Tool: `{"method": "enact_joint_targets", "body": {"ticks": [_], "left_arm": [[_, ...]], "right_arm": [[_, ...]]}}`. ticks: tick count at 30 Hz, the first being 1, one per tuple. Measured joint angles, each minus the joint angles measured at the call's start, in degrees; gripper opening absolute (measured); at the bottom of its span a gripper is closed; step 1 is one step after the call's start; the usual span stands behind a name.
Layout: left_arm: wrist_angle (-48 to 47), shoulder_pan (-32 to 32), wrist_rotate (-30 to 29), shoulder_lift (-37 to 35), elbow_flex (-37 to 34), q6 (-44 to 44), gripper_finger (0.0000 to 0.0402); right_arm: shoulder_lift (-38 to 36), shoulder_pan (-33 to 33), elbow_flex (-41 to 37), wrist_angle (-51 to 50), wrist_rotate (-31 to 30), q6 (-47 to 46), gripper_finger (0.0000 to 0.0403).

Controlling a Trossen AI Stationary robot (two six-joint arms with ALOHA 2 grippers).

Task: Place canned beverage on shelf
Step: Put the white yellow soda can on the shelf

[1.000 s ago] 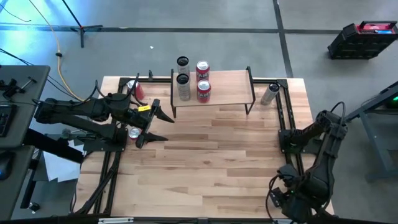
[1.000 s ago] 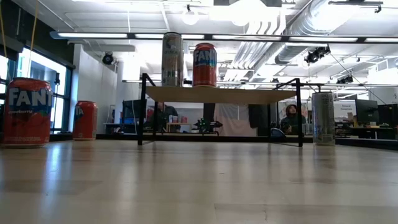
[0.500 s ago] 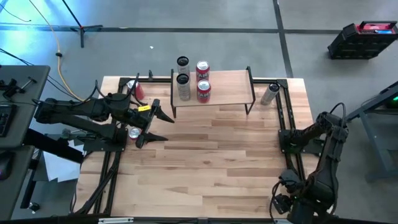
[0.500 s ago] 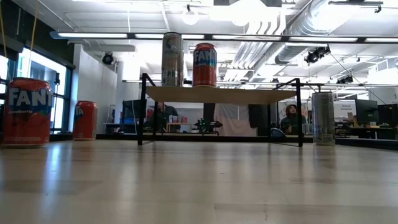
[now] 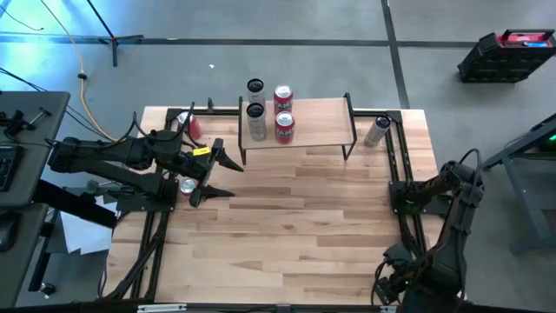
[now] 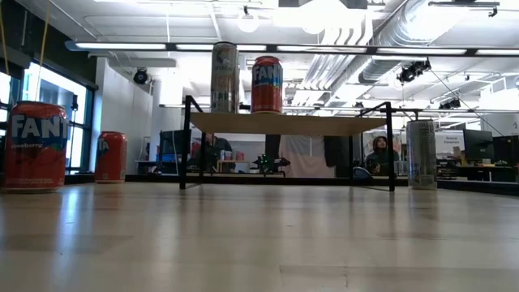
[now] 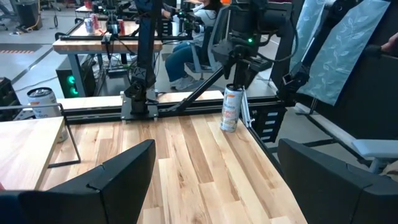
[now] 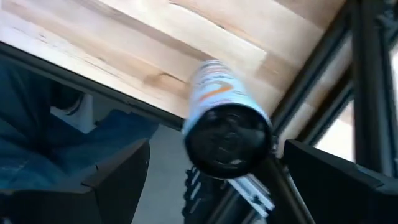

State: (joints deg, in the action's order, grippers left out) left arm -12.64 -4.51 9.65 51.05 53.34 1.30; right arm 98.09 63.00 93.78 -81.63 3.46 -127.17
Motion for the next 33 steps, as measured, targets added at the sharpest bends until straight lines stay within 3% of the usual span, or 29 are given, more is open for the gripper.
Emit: {"method": "enact_joint_targets", "body": {"ticks": [33], "left_arm": [[0.0,0.0,0.0,0.0,0.0,0.0,0.0328]], "right_arm": [[2.7,-0.8,1.1,-1.6,2.9,-0.4,0.0356]]}}
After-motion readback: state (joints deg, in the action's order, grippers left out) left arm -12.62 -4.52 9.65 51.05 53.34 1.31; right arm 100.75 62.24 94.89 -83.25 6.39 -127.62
